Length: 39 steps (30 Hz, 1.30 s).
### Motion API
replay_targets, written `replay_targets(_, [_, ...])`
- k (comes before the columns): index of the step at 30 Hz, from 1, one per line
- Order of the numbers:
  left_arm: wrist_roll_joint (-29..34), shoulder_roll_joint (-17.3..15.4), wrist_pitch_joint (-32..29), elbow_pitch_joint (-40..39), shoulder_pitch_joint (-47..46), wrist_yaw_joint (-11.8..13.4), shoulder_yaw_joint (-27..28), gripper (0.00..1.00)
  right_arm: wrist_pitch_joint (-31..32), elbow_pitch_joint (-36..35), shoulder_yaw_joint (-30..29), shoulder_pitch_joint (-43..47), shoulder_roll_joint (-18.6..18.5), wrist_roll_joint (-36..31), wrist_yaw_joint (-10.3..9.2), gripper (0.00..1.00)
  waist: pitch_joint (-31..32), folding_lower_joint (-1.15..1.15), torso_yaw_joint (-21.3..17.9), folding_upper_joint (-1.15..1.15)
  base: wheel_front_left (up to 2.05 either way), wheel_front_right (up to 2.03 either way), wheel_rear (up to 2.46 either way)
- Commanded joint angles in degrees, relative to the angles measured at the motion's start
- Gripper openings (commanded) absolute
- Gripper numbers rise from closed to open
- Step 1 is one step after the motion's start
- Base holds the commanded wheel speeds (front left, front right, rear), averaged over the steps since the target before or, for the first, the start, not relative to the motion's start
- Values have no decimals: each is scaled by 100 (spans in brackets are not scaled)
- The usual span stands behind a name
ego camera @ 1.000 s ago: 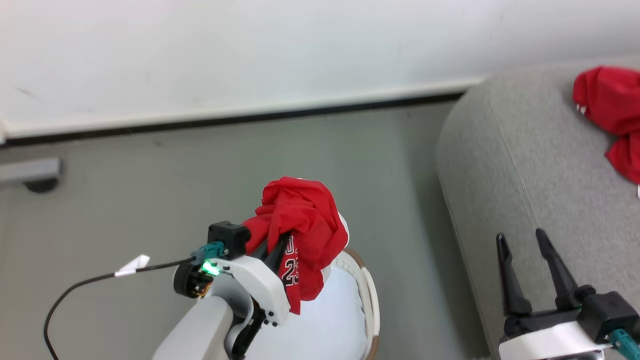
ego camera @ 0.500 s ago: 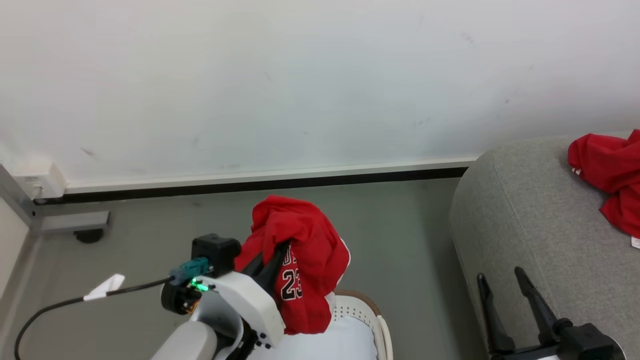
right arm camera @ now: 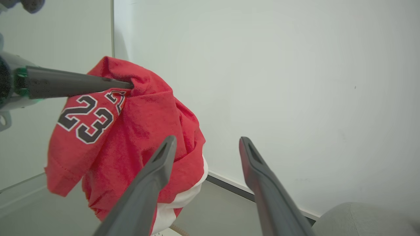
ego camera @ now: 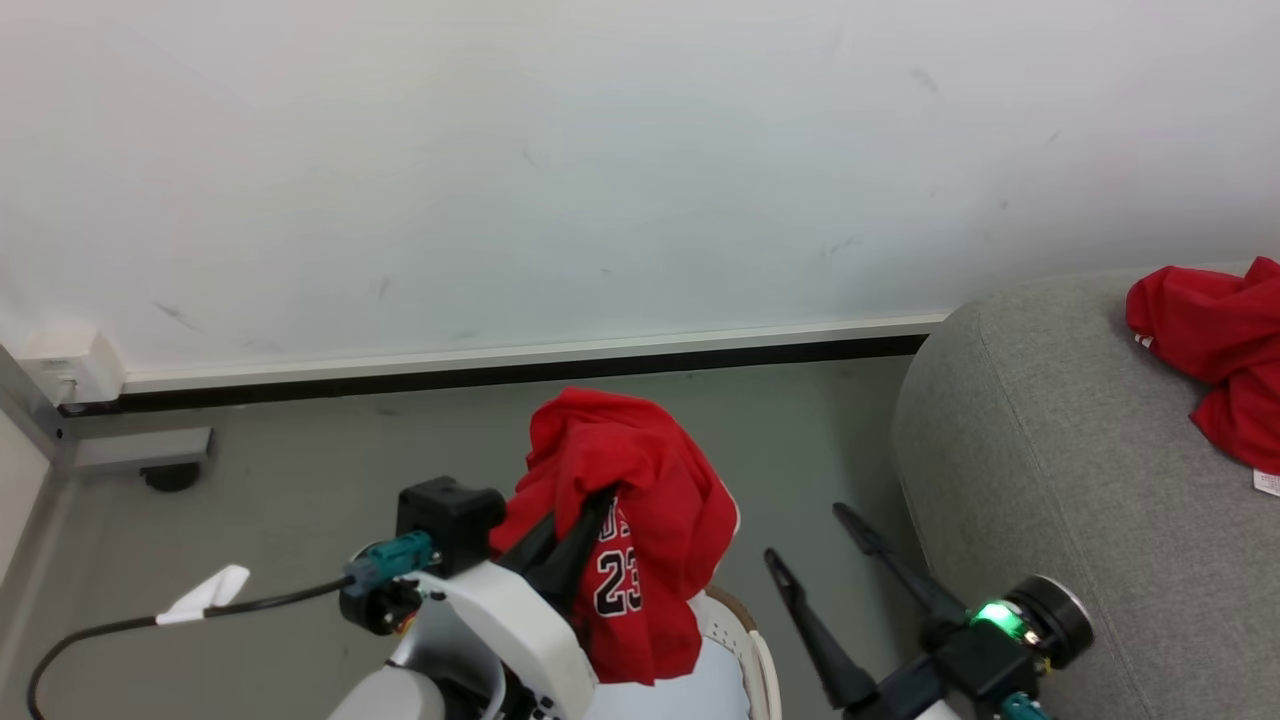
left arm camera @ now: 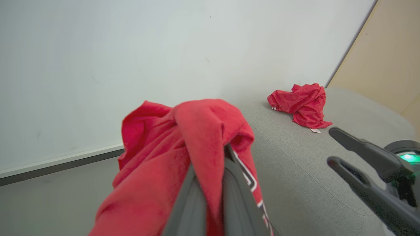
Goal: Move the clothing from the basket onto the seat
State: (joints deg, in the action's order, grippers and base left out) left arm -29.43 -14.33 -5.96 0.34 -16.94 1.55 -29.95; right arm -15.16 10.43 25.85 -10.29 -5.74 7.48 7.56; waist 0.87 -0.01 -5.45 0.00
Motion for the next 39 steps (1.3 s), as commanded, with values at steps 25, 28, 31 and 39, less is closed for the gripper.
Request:
replay_targets(25, [-55,190,-130,-431,188,-112,-548,41,1,1306,1453,-1514,-10,818,-15,0,-86,1,132,0,0,0,0])
replay_targets(28, [-3,170,-43,-376,211,-86,-528,100,1,1275,1320,-1444,-54,836,-15,0,-98,1,118,0,0,0,0])
replay_targets(31, [74,148,70,-329,225,-44,-528,100,1,1236,1178,-1406,-85,806,-15,0,-116,1,98,0,0,0,0])
replay_targets(39, [309,92,497,-128,323,12,-579,100,1,1109,680,-1297,-124,724,-15,0,-141,1,59,0,0,0,0])
